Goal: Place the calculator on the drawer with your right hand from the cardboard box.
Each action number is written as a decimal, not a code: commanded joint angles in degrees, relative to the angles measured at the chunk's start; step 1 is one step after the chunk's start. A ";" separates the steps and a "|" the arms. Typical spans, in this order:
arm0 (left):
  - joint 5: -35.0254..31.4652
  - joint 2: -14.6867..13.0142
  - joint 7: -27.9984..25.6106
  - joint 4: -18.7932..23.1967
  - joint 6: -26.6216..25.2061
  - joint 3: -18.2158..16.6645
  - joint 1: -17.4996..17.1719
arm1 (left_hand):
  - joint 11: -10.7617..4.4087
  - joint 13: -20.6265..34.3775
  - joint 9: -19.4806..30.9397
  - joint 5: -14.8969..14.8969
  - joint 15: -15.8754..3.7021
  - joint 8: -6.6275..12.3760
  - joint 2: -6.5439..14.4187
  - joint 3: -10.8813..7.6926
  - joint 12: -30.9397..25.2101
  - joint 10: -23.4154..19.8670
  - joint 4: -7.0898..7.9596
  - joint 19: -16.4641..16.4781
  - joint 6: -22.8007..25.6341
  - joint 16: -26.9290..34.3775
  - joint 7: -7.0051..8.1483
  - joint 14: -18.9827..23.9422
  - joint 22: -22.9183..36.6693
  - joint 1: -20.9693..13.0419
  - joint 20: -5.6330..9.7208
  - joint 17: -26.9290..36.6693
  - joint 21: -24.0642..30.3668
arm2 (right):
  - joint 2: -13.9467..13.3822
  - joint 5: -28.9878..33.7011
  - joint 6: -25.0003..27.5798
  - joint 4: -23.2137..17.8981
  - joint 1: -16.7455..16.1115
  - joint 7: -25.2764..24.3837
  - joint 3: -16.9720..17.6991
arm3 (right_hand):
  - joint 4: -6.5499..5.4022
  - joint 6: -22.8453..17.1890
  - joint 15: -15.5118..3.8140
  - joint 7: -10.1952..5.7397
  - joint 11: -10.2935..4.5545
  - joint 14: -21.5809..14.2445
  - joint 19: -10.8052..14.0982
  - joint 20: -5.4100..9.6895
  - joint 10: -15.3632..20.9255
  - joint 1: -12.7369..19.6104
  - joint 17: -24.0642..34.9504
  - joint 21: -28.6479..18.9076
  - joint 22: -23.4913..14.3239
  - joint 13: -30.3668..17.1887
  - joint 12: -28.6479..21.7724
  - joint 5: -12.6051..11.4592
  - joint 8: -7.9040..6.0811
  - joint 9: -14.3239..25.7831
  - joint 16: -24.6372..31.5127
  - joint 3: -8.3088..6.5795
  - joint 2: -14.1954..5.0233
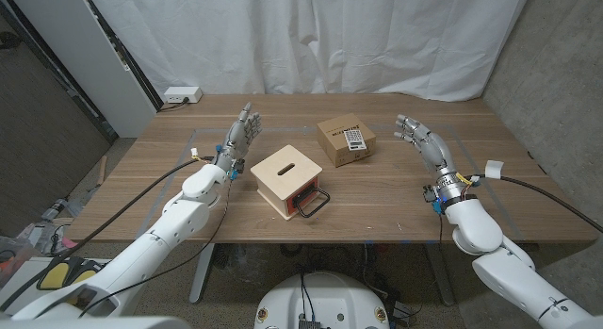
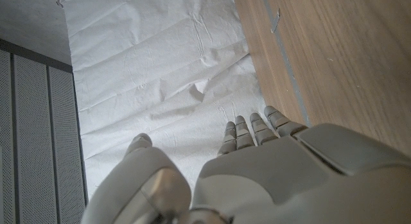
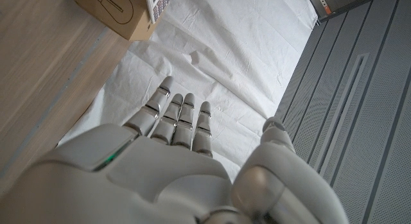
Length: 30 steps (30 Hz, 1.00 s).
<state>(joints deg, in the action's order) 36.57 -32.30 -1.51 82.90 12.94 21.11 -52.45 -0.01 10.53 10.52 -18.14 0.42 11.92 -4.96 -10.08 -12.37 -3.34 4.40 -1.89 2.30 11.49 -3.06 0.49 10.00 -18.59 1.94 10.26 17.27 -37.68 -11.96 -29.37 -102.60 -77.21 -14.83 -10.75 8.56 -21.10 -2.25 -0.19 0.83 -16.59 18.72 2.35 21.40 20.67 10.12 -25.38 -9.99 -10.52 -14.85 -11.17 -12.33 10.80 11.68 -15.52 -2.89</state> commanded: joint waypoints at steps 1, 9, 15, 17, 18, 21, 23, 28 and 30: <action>-0.35 -0.19 -0.25 0.66 0.81 -0.21 -0.64 | 0.06 0.31 0.24 -0.09 0.13 0.18 0.27 0.09 -0.06 -0.39 -0.07 0.31 0.46 -0.09 -0.25 0.45 0.11 -0.30 0.97 0.25 -0.16 | 0.88 11.05 1.16 -1.33 -1.43 -5.39 0.54 | 0.43 -0.81 -0.12 -0.17 -0.10 -0.95 0.61 1.69 1.02 1.22 0.18 0.17 -0.24 -0.21 -0.38 -0.49 -0.63 0.27 0.45 -0.36 0.26; -0.33 -0.19 -0.30 0.74 0.95 -0.34 -0.60 | 0.00 0.32 0.24 -0.07 0.10 0.14 0.34 0.15 0.03 -0.30 -0.08 0.33 0.52 -0.13 -0.24 0.48 0.12 -0.37 0.94 0.26 -0.32 | 0.69 12.21 2.64 -2.45 -1.93 -5.70 0.65 | 0.65 -1.58 -0.36 -0.70 -0.64 -1.63 1.20 1.76 1.48 2.10 0.18 0.26 -0.26 -0.21 -0.39 -0.52 -0.75 0.28 0.44 -0.64 0.30; -0.20 -0.19 -0.22 0.69 1.11 -0.46 -0.69 | 0.08 0.32 0.25 -0.06 0.11 0.10 0.38 0.19 0.03 -0.41 -0.08 0.34 0.52 -0.14 -0.18 0.53 0.13 -0.41 0.92 0.26 -0.42 | 0.56 11.94 3.91 -3.15 -2.00 -5.48 0.59 | -0.02 -2.54 -0.79 -0.51 0.58 -5.10 4.77 2.55 3.05 2.13 0.50 -0.41 -0.43 -0.22 -0.54 -0.34 -0.59 0.32 1.23 -0.61 0.30; -0.13 -0.16 -0.23 0.62 1.15 -0.51 -0.74 | 0.02 0.32 0.25 -0.06 0.07 0.10 0.40 0.21 0.04 -0.42 -0.08 0.38 0.56 -0.14 -0.22 0.56 0.13 -0.43 0.94 0.26 -0.45 | 0.40 11.81 4.26 -3.36 -2.00 -5.32 0.57 | -0.17 -3.11 -1.08 -0.31 0.47 -6.36 6.25 2.83 3.46 2.15 0.57 -0.78 -0.49 -0.22 -0.53 -0.28 -0.64 0.34 1.51 -0.61 0.26; -0.10 -0.15 -0.15 0.53 1.18 -0.51 -0.73 | 0.01 0.32 0.25 -0.06 0.09 0.09 0.41 0.22 0.05 -0.43 -0.09 0.37 0.57 -0.16 -0.19 0.55 0.13 -0.44 0.91 0.26 -0.49 | 0.45 11.73 4.77 -3.63 -2.07 -5.42 0.61 | -0.24 -3.34 -1.43 -0.31 0.47 -6.94 6.84 2.90 3.58 2.18 0.61 -0.91 -0.52 -0.22 -0.50 -0.25 -0.65 0.35 1.63 -0.64 0.20; -0.08 -0.04 -0.17 0.32 1.37 -0.55 -0.77 | -0.08 0.32 0.25 -0.05 0.05 0.09 0.43 0.25 0.04 -0.50 -0.09 0.34 0.61 -0.15 -0.15 0.62 0.13 -0.47 0.85 0.26 -0.57 | 0.27 11.53 5.34 -3.94 -2.11 -5.33 0.66 | -0.37 -4.22 -1.47 -0.15 0.49 -8.54 8.36 3.16 4.93 2.15 0.66 -1.26 -0.58 -0.22 -0.81 -0.17 -0.78 0.36 1.98 -0.56 0.32; 0.02 0.00 -0.06 0.18 1.40 -0.55 -0.77 | -0.04 0.32 0.25 -0.05 0.07 0.09 0.44 0.27 0.05 -0.51 -0.09 0.36 0.66 -0.15 -0.15 0.64 0.14 -0.48 0.85 0.26 -0.60 | 0.20 11.18 5.85 -4.24 -2.16 -5.25 0.69 | -0.53 -4.78 -1.80 -0.12 0.62 -9.94 9.82 3.34 5.85 2.07 0.73 -1.64 -0.64 -0.22 -0.97 -0.09 -0.81 0.38 2.29 -0.53 0.28; -0.03 -0.01 -0.12 0.04 1.52 -0.60 -0.83 | -0.05 0.33 0.25 -0.04 0.05 0.09 0.47 0.30 0.10 -0.48 -0.09 0.38 0.72 -0.16 -0.19 0.69 0.14 -0.51 0.79 0.27 -0.68 | -0.20 9.74 7.70 -5.24 -2.33 -4.66 0.89 | -0.91 -6.05 -2.30 0.10 0.68 -15.02 14.13 4.16 8.52 1.89 0.95 -2.80 -0.81 -0.20 -1.37 0.15 -0.72 0.41 3.54 -0.45 0.13; 0.04 0.00 -0.10 -0.01 1.55 -0.65 -0.84 | -0.06 0.33 0.25 -0.04 0.07 0.08 0.47 0.32 0.11 -0.46 -0.09 0.39 0.73 -0.16 -0.14 0.69 0.14 -0.52 0.79 0.27 -0.71 | -0.56 9.24 8.12 -5.41 -2.26 -4.19 0.90 | -1.09 -5.99 -2.98 0.15 0.59 -17.04 15.43 4.90 9.41 1.72 1.06 -3.15 -0.88 -0.19 -1.48 0.24 -0.51 0.43 4.09 -0.39 0.04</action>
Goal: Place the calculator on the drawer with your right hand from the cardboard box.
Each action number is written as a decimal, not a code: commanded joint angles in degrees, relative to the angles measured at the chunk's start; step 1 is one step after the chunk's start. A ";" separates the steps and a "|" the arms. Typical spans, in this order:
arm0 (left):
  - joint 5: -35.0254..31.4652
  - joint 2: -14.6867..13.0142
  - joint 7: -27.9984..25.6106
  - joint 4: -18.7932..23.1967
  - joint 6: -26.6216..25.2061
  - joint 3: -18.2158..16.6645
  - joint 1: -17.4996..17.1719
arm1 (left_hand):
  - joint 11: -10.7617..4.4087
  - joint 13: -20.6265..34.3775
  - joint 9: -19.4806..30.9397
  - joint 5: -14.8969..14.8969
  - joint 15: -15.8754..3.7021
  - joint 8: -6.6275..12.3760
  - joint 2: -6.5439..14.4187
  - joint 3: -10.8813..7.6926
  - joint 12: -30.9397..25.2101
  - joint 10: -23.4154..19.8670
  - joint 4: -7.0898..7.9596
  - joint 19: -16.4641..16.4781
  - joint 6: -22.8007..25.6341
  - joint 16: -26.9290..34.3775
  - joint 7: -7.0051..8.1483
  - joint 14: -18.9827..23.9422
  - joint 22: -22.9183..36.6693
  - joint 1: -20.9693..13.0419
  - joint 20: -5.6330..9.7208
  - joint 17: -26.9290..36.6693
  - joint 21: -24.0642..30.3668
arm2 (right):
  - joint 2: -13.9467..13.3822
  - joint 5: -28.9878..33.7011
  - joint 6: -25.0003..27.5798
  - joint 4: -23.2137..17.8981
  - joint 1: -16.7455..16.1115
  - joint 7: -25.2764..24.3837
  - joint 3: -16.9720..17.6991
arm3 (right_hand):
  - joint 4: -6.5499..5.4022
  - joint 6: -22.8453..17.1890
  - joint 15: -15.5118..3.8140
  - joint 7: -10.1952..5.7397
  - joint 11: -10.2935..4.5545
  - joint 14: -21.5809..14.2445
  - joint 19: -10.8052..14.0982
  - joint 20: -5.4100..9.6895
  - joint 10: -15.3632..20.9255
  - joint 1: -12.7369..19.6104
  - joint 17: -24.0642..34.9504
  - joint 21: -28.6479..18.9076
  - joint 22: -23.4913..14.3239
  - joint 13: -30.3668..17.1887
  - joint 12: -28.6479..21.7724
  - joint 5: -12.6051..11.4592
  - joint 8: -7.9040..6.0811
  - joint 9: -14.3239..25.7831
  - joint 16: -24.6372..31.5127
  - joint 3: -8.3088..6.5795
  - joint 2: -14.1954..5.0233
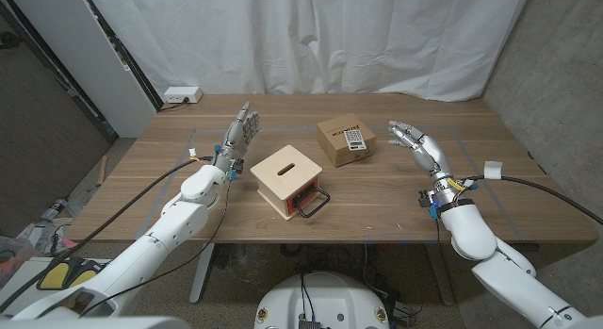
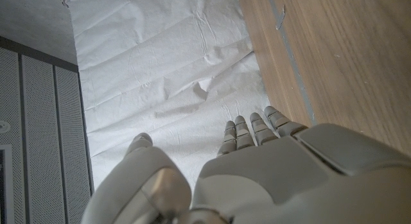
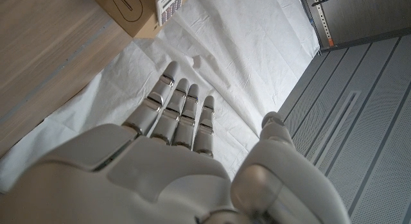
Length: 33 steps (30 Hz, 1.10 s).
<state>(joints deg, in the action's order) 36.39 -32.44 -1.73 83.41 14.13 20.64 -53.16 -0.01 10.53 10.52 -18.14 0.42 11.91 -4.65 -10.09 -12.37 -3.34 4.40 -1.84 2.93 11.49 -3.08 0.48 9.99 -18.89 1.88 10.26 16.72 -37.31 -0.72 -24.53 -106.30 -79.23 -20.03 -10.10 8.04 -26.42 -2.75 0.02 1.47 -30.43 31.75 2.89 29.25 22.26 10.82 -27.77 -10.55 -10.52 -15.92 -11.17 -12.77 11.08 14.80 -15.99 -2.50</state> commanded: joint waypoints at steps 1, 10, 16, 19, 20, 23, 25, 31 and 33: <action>0.27 0.16 0.15 -0.56 0.41 -0.22 -0.12 | -0.16 0.33 0.25 -0.03 0.06 0.08 0.17 0.33 0.12 -0.46 -0.09 0.35 0.14 -0.17 -0.14 0.70 0.15 -0.22 0.88 0.27 -0.18 | -1.02 -2.19 3.82 -1.99 -0.27 1.07 0.26 | -0.60 -0.75 -2.51 0.27 -0.01 -3.50 3.07 4.77 1.89 0.09 0.38 -0.97 -0.34 -0.19 -0.45 0.27 -0.02 0.14 0.99 0.12 -0.31; 0.44 0.11 0.42 -0.92 0.55 -0.35 -0.06 | -0.27 0.33 0.26 -0.02 0.00 0.06 0.23 0.42 0.17 -0.50 -0.09 0.34 0.24 -0.20 -0.11 0.76 0.16 -0.28 0.80 0.27 -0.37 | -2.08 -3.99 7.47 -3.52 0.14 2.12 -0.12 | -0.97 -2.32 -4.04 1.22 -0.33 -10.95 9.82 6.79 7.11 -0.29 0.63 -3.14 -0.60 -0.22 -1.49 0.66 0.03 0.16 2.75 0.29 -0.53; 0.56 0.02 0.78 -1.34 0.56 -0.41 0.15 | -0.23 0.33 0.26 0.00 0.07 0.03 0.27 0.50 0.20 -0.53 -0.09 0.37 0.29 -0.23 -0.13 0.79 0.17 -0.32 0.76 0.28 -0.51 | -2.28 -5.22 9.72 -4.56 0.11 1.90 -0.32 | -1.18 -4.09 -5.53 2.27 -0.48 -17.96 15.62 8.50 11.65 -0.51 0.95 -5.14 -0.73 -0.36 -2.45 0.86 -0.01 0.14 4.33 0.39 -0.79; 0.60 0.08 0.97 -1.69 0.73 -0.44 0.33 | -0.28 0.33 0.26 0.01 0.11 0.01 0.29 0.53 0.22 -0.53 -0.09 0.39 0.30 -0.24 -0.13 0.80 0.17 -0.34 0.76 0.28 -0.57 | -2.40 -6.17 10.74 -4.94 0.09 1.93 -0.35 | -1.20 -5.26 -6.64 2.45 -0.90 -20.96 18.51 9.24 13.27 -0.51 1.40 -6.17 -0.74 -0.40 -2.77 0.97 -0.16 0.13 5.11 0.41 -0.86; 0.61 0.11 1.04 -1.80 0.80 -0.44 0.40 | -0.26 0.33 0.26 0.01 0.07 0.01 0.29 0.54 0.23 -0.53 -0.08 0.39 0.32 -0.25 -0.13 0.78 0.17 -0.34 0.78 0.28 -0.59 | -2.29 -6.49 11.28 -5.21 0.05 1.72 -0.34 | -1.19 -5.43 -6.85 2.41 -1.02 -21.39 18.91 9.36 13.90 -0.52 1.47 -6.31 -0.73 -0.41 -2.95 1.00 -0.17 0.13 5.18 0.45 -0.79; 0.68 0.06 1.24 -1.92 0.68 -0.43 0.60 | -0.29 0.33 0.26 0.02 0.06 0.00 0.31 0.57 0.23 -0.59 -0.08 0.42 0.35 -0.26 -0.11 0.79 0.18 -0.36 0.78 0.28 -0.65 | -2.68 -7.13 12.57 -5.85 0.02 1.75 -0.32 | -1.12 -6.73 -7.33 2.39 -0.77 -24.67 21.89 9.53 16.95 -0.41 1.96 -7.40 -0.74 -0.45 -3.76 1.06 -0.31 0.13 5.95 0.43 -0.79; 0.65 0.07 1.34 -2.05 0.65 -0.39 0.76 | -0.35 0.34 0.27 0.02 0.08 0.00 0.33 0.60 0.26 -0.55 -0.08 0.44 0.39 -0.26 -0.09 0.84 0.18 -0.37 0.73 0.28 -0.70 | -2.89 -7.56 13.61 -6.38 -0.05 1.60 -0.23 | -1.07 -7.69 -7.88 2.41 -0.83 -26.63 23.58 9.56 18.18 -0.28 2.04 -8.04 -0.73 -0.45 -4.00 1.09 -0.45 0.13 6.33 0.37 -0.85; 0.62 0.09 1.55 -2.32 0.58 -0.33 1.20 | -0.17 0.34 0.27 0.03 0.08 0.02 0.36 0.68 0.26 -0.66 -0.08 0.48 0.54 -0.28 -0.07 0.88 0.18 -0.41 0.73 0.29 -0.83 | -3.55 -9.29 17.10 -8.24 -0.51 1.19 0.26 | -0.84 -10.22 -8.58 2.47 -0.87 -32.29 30.07 9.61 21.45 0.06 1.31 -10.18 -0.38 -0.43 -4.53 1.15 -0.64 0.17 6.52 0.29 -0.50; 0.59 0.01 1.52 -2.25 0.47 -0.34 1.24 | -0.17 0.34 0.27 0.03 0.14 0.02 0.36 0.70 0.25 -0.70 -0.08 0.49 0.57 -0.28 -0.08 0.89 0.18 -0.42 0.73 0.29 -0.86 | -4.00 -10.13 18.70 -9.01 -0.59 1.41 0.41 | -0.82 -10.47 -8.75 2.54 -0.69 -32.83 30.83 9.59 21.68 0.09 1.17 -10.37 -0.30 -0.43 -4.52 1.16 -0.64 0.18 6.42 0.27 -0.44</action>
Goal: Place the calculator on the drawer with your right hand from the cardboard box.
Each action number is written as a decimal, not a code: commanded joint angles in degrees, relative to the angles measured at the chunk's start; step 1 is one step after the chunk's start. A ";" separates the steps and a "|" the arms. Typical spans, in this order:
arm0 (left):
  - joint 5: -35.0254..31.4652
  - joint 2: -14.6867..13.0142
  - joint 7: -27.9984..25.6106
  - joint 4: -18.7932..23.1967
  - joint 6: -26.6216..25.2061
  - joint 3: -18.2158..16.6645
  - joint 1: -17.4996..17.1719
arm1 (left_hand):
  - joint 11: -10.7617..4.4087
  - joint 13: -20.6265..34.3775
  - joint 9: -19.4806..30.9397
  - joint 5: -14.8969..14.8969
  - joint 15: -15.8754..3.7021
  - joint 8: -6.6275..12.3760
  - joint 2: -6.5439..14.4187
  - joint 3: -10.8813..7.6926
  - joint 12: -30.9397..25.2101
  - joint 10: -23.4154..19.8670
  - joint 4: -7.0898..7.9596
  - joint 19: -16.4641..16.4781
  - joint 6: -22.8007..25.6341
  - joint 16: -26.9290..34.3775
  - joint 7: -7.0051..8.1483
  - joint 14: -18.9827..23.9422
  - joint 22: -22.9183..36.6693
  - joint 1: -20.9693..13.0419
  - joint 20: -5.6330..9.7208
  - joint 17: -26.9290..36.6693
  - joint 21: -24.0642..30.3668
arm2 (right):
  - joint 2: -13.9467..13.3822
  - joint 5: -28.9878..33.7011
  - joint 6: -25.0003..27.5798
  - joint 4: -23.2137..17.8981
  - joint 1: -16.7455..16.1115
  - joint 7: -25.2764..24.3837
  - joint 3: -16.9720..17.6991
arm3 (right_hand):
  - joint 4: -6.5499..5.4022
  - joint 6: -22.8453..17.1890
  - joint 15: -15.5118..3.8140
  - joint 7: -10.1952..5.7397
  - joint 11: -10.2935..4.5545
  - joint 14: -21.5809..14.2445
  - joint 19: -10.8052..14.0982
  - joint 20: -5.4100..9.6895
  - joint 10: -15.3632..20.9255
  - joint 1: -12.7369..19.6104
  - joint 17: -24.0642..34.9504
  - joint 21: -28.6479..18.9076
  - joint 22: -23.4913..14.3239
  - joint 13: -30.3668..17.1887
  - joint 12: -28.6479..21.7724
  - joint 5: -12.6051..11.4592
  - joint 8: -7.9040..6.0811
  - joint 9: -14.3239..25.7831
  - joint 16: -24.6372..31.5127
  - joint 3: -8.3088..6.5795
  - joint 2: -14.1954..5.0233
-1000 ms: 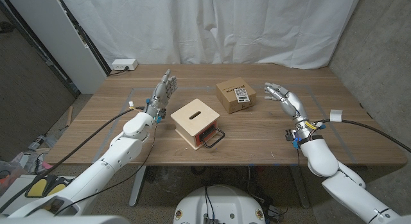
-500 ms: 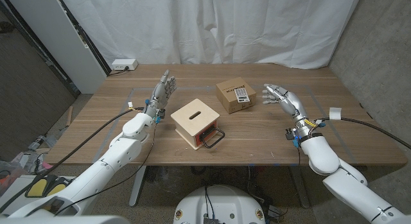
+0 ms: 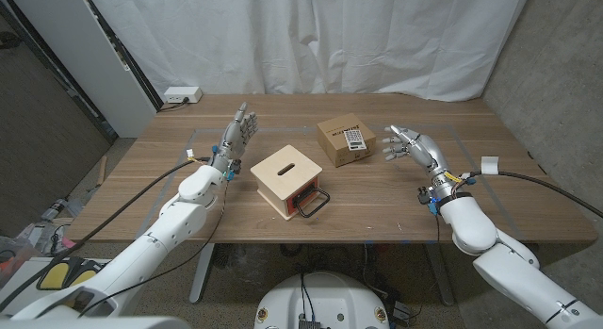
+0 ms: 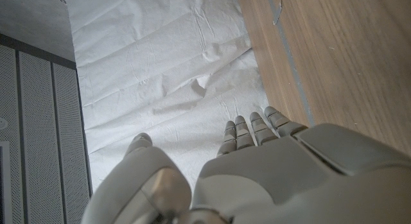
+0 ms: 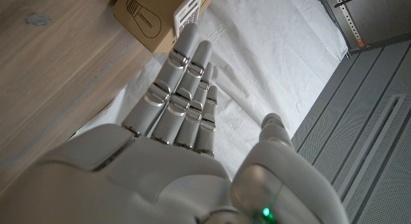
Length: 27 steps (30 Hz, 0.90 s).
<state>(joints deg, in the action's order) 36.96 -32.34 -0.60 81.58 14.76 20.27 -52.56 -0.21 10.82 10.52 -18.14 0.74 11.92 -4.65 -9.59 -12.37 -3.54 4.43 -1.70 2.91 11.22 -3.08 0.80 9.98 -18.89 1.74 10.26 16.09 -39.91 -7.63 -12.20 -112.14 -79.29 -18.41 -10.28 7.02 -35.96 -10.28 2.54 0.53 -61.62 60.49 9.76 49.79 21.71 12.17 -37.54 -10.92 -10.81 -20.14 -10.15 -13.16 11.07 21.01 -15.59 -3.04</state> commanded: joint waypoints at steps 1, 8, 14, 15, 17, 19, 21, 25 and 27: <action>0.03 -0.11 0.42 -0.43 -0.16 0.02 0.65 | 0.02 0.05 0.27 0.04 -0.19 0.01 0.37 0.21 0.25 -0.51 -0.11 0.35 0.59 -0.02 -0.12 0.57 0.19 -0.43 0.87 0.29 -0.24 | -1.68 -3.79 7.51 -3.71 -0.58 -0.07 0.70 | 0.21 -0.94 -1.12 0.03 0.37 -1.74 2.29 2.71 1.17 0.64 -0.22 -0.64 0.09 -0.14 -0.29 0.14 -0.23 0.20 0.17 -0.14 0.11; 0.30 0.03 0.54 -0.78 0.08 -0.15 0.63 | -0.07 0.05 0.27 0.05 -0.26 0.00 0.40 0.27 0.26 -0.57 -0.11 0.43 0.65 -0.01 -0.06 0.66 0.19 -0.46 0.82 0.29 -0.35 | -3.39 -6.81 13.75 -6.39 -0.55 0.40 0.97 | 0.30 -0.25 0.35 0.04 0.93 -0.64 3.54 2.64 -0.12 0.71 -0.59 -0.55 0.52 -0.17 0.52 0.11 0.30 0.31 -1.27 -0.20 0.45; 0.48 0.43 0.93 -1.81 0.50 -0.09 0.87 | -0.04 0.05 0.27 0.06 -0.35 -0.01 0.44 0.35 0.29 -0.61 -0.10 0.51 0.73 -0.02 -0.02 0.71 0.20 -0.50 0.78 0.29 -0.45 | -4.41 -9.43 17.86 -7.86 -0.16 0.51 0.94 | 0.33 -0.41 0.78 0.36 0.95 -1.56 4.22 2.48 0.15 0.78 -0.73 -0.48 0.70 -0.18 0.56 0.06 0.34 0.37 -1.41 -0.30 0.51; 0.56 0.47 1.00 -1.92 0.51 -0.10 0.89 | -0.06 0.05 0.28 0.06 -0.36 -0.01 0.44 0.36 0.29 -0.63 -0.10 0.53 0.77 -0.03 -0.03 0.71 0.20 -0.50 0.82 0.29 -0.47 | -4.88 -10.05 18.98 -8.25 -0.01 0.80 1.02 | 0.32 -0.53 0.87 0.54 1.07 -1.79 4.33 2.48 0.37 0.79 -0.75 -0.48 0.72 -0.18 0.49 0.06 0.30 0.38 -1.39 -0.31 0.52; 0.56 0.47 1.03 -2.03 0.55 -0.11 0.89 | -0.07 0.05 0.28 0.06 -0.35 0.04 0.45 0.38 0.30 -0.63 -0.10 0.54 0.92 -0.03 0.00 0.72 0.20 -0.51 0.81 0.29 -0.51 | -5.71 -11.04 21.15 -9.05 0.23 1.02 1.09 | 0.32 -1.00 1.34 0.81 1.16 -2.50 4.87 2.46 0.90 0.77 -0.87 -0.47 0.80 -0.19 0.39 0.06 0.19 0.42 -1.48 -0.33 0.62; 0.55 0.48 0.99 -2.05 0.61 -0.13 0.87 | -0.04 0.06 0.28 0.07 -0.37 0.05 0.46 0.40 0.28 -0.71 -0.10 0.57 0.98 -0.04 -0.01 0.72 0.20 -0.53 0.85 0.29 -0.54 | -5.97 -12.08 23.05 -9.72 0.41 0.65 1.14 | 0.32 -1.24 1.35 1.12 1.17 -2.68 5.12 2.46 1.10 0.76 -0.93 -0.44 0.85 -0.18 0.36 0.07 0.13 0.43 -1.59 -0.34 0.68; 0.55 0.49 0.94 -2.01 0.67 -0.16 0.83 | -0.26 0.06 0.28 0.07 -0.37 0.04 0.48 0.43 0.30 -0.69 -0.10 0.57 0.99 -0.05 -0.03 0.73 0.21 -0.54 0.84 0.29 -0.60 | -6.19 -13.08 23.96 -9.99 0.53 0.61 1.17 | 0.32 -1.28 1.40 1.10 1.20 -2.84 5.28 2.45 1.18 0.75 -0.96 -0.43 0.87 -0.18 0.37 0.07 0.14 0.44 -1.65 -0.35 0.71; 0.50 0.46 0.75 -1.84 0.70 -0.21 0.72 | -0.22 0.06 0.28 0.08 -0.40 0.02 0.50 0.47 0.33 -0.67 -0.10 0.61 1.02 -0.06 -0.01 0.75 0.21 -0.56 0.86 0.29 -0.66 | -6.66 -15.63 25.42 -10.15 0.88 1.20 1.24 | 0.31 -1.27 1.66 1.17 1.26 -3.12 5.60 2.47 1.20 0.78 -1.02 -0.40 0.91 -0.18 0.43 0.05 0.20 0.46 -1.79 -0.40 0.70; 0.56 0.43 0.73 -1.77 0.58 -0.22 0.66 | -0.16 0.06 0.28 0.09 -0.41 -0.01 0.52 0.50 0.34 -0.69 -0.09 0.62 0.99 -0.07 -0.03 0.77 0.21 -0.58 0.84 0.29 -0.72 | -7.08 -16.74 26.00 -10.07 1.21 1.67 1.17 | 0.31 -1.25 1.87 1.28 1.61 -3.12 5.81 2.49 1.04 0.80 -1.05 -0.36 0.95 -0.18 0.54 0.04 0.25 0.47 -1.97 -0.46 0.67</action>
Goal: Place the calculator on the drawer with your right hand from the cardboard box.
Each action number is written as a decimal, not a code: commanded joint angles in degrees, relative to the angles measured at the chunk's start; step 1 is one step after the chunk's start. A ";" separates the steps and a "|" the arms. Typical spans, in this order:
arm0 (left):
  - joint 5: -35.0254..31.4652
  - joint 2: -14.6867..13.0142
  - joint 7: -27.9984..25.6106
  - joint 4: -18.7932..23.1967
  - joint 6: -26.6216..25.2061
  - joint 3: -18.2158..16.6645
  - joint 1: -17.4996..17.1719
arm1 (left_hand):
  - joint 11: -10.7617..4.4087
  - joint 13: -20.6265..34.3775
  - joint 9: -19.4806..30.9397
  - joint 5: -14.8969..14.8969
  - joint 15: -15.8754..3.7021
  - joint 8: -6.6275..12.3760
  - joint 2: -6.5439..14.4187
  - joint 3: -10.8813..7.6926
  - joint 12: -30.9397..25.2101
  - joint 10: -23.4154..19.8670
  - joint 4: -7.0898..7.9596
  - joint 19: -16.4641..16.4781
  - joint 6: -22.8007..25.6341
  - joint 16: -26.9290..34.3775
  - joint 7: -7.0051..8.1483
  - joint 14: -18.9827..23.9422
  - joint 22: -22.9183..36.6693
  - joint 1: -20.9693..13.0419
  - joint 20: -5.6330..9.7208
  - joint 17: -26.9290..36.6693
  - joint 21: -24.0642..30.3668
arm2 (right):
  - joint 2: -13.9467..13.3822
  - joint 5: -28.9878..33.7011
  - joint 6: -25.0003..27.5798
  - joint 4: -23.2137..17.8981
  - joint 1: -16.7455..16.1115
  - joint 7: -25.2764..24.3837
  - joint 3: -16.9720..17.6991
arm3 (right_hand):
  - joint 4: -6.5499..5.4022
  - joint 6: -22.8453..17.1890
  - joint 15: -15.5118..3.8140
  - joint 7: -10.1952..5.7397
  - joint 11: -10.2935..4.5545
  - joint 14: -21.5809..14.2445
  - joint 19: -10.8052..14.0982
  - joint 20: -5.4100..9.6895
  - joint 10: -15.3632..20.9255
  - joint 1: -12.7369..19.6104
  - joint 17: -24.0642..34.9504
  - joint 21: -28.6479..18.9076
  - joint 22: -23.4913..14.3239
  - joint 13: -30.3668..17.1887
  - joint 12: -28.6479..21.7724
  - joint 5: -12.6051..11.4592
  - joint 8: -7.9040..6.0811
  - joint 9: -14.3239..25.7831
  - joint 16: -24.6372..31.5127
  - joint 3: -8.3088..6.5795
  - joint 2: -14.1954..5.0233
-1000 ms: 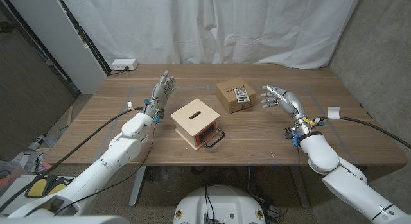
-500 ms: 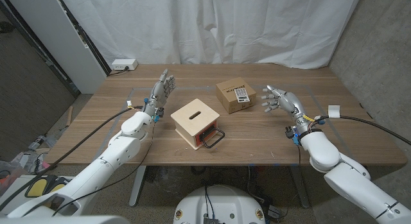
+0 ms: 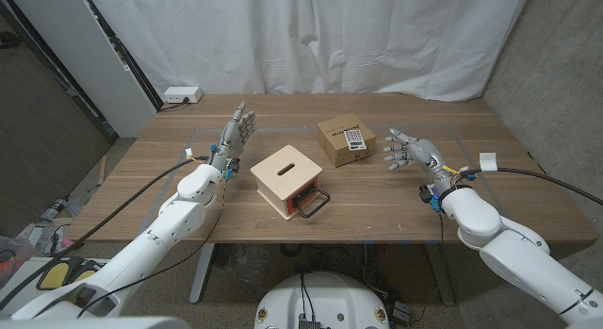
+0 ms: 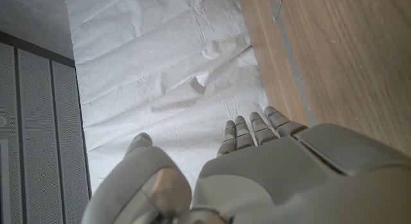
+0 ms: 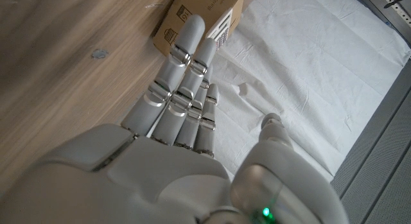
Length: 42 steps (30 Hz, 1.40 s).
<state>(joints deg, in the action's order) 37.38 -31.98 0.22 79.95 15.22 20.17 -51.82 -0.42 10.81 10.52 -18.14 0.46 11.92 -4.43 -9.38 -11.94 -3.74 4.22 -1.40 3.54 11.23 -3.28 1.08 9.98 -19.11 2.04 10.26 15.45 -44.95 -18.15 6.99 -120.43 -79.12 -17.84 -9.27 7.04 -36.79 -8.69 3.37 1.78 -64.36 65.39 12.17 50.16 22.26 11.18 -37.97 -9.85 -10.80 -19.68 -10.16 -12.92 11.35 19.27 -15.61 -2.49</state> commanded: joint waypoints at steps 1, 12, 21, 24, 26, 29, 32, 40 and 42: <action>0.18 0.09 -0.08 -0.16 0.11 -0.12 -0.09 | 0.10 0.07 0.28 0.09 -0.12 -0.02 0.30 0.30 -0.09 -0.48 0.12 0.30 0.36 -0.06 0.19 0.52 0.22 -0.35 0.52 0.29 -0.10 | -2.26 -6.82 7.35 -1.82 1.25 1.26 0.11 | 0.28 -0.39 0.29 0.45 0.34 -0.40 0.95 0.08 0.59 0.26 -0.07 0.09 -0.11 -0.19 0.13 0.04 0.03 0.19 -0.27 -0.45 0.12; 0.01 0.03 -0.49 0.20 0.13 -0.16 -0.36 | 0.02 0.07 0.28 0.11 -0.11 -0.09 0.37 0.45 -0.05 -0.56 0.13 0.44 0.40 -0.12 0.22 0.51 0.23 -0.43 0.48 0.29 -0.32 | -5.23 -13.08 11.88 -1.60 3.78 3.92 -0.63 | 0.26 -0.29 0.81 0.75 0.43 -0.48 1.12 0.14 0.41 0.30 -0.13 0.40 -0.01 -0.20 0.35 0.02 0.17 0.22 -0.78 -0.59 0.07; -0.21 0.07 -1.08 0.75 -0.07 -0.06 -0.65 | 0.17 0.07 0.28 0.12 -0.10 -0.12 0.41 0.53 -0.02 -0.56 0.13 0.48 0.41 -0.13 0.21 0.54 0.23 -0.47 0.49 0.29 -0.45 | -6.43 -17.90 12.24 0.82 5.46 6.16 -1.01 | 0.21 -0.85 1.25 0.41 0.39 -0.65 1.01 0.07 -0.26 0.29 -0.14 0.90 0.08 -0.21 0.79 -0.01 0.07 0.26 -1.45 -0.73 0.05; -0.27 -0.06 -1.32 1.08 -0.29 -0.09 -0.78 | 0.03 0.07 0.28 0.13 -0.11 -0.14 0.43 0.57 -0.04 -0.65 0.13 0.50 0.41 -0.13 0.22 0.58 0.23 -0.48 0.49 0.30 -0.51 | -6.64 -18.91 12.03 1.74 6.14 6.66 -1.52 | 0.19 -1.32 1.15 0.07 -0.24 -1.11 1.06 0.01 0.15 0.26 -0.15 1.08 0.10 -0.21 0.71 -0.02 -0.04 0.27 -1.63 -0.77 0.08; -0.39 -0.25 -1.60 1.46 -0.45 -0.15 -0.96 | -0.01 0.08 0.28 0.13 -0.09 -0.15 0.45 0.59 -0.01 -0.60 0.14 0.50 0.43 -0.12 0.20 0.61 0.23 -0.50 0.49 0.30 -0.56 | -6.81 -19.44 12.18 2.43 6.95 7.07 -2.10 | 0.18 -1.53 1.15 -0.01 -0.22 -1.65 1.11 0.00 0.30 0.26 -0.15 1.16 0.10 -0.21 0.69 -0.03 -0.09 0.28 -1.59 -0.81 0.06; -0.35 -0.33 -1.74 1.61 -0.52 -0.24 -1.10 | 0.08 0.08 0.28 0.14 -0.11 -0.17 0.47 0.62 -0.01 -0.63 0.14 0.53 0.42 -0.14 0.23 0.59 0.24 -0.51 0.48 0.30 -0.61 | -7.12 -20.00 12.20 3.08 7.81 7.39 -2.76 | 0.19 -1.65 1.01 -0.11 -0.37 -1.89 1.23 -0.01 0.38 0.32 -0.16 1.22 0.09 -0.21 0.70 -0.05 -0.09 0.28 -1.70 -0.88 0.01; -0.29 -0.41 -1.79 1.65 -0.64 -0.29 -1.18 | 0.08 0.08 0.28 0.14 -0.11 -0.18 0.49 0.66 0.01 -0.62 0.14 0.55 0.41 -0.14 0.24 0.61 0.24 -0.53 0.47 0.30 -0.67 | -7.40 -20.46 12.23 3.66 8.72 7.76 -3.48 | 0.24 -1.89 1.00 -0.25 -0.54 -2.00 1.37 0.01 0.52 0.46 -0.16 1.27 0.09 -0.21 0.70 -0.10 -0.14 0.29 -1.87 -1.01 -0.10; 0.08 -0.66 -1.33 1.44 -0.61 -0.55 -1.28 | 0.07 0.08 0.29 0.16 -0.10 -0.16 0.53 0.75 0.00 -0.74 0.15 0.62 0.56 -0.15 0.15 0.67 0.25 -0.57 0.49 0.30 -0.79 | -7.77 -20.79 12.51 4.86 11.29 8.08 -5.72 | 0.62 -3.65 0.91 -2.75 -4.80 -3.48 1.88 0.00 1.13 1.41 -0.18 1.00 -0.95 -0.19 0.85 -0.36 -0.39 0.30 -3.19 -1.87 -0.42; 0.12 -0.70 -1.24 1.37 -0.47 -0.62 -1.30 | 0.10 0.08 0.29 0.16 -0.11 -0.14 0.55 0.76 0.00 -0.76 0.15 0.64 0.63 -0.14 0.12 0.69 0.25 -0.58 0.49 0.30 -0.82 | -7.75 -20.92 12.58 4.99 11.76 7.99 -6.14 | 0.67 -4.28 0.97 -3.83 -5.48 -3.69 1.90 0.00 1.38 1.51 -0.16 0.83 -1.20 -0.19 0.83 -0.38 -0.51 0.31 -3.57 -2.00 -0.40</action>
<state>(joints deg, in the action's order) 37.19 -32.34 -1.25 81.29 14.75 19.89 -52.87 -0.21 10.79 10.51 -18.14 0.45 11.92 -4.13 -8.72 -11.94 -3.95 4.42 -1.10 3.73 11.23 -3.07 1.07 9.98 -19.41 1.73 10.26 14.82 -52.11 -37.63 19.15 -117.18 -70.46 -10.54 -12.90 7.58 -40.50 -7.80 0.80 -2.36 -67.32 66.81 12.19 51.11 23.01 10.92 -36.64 -10.51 -10.79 -19.02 -10.16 -13.02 11.34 16.09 -17.11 -2.78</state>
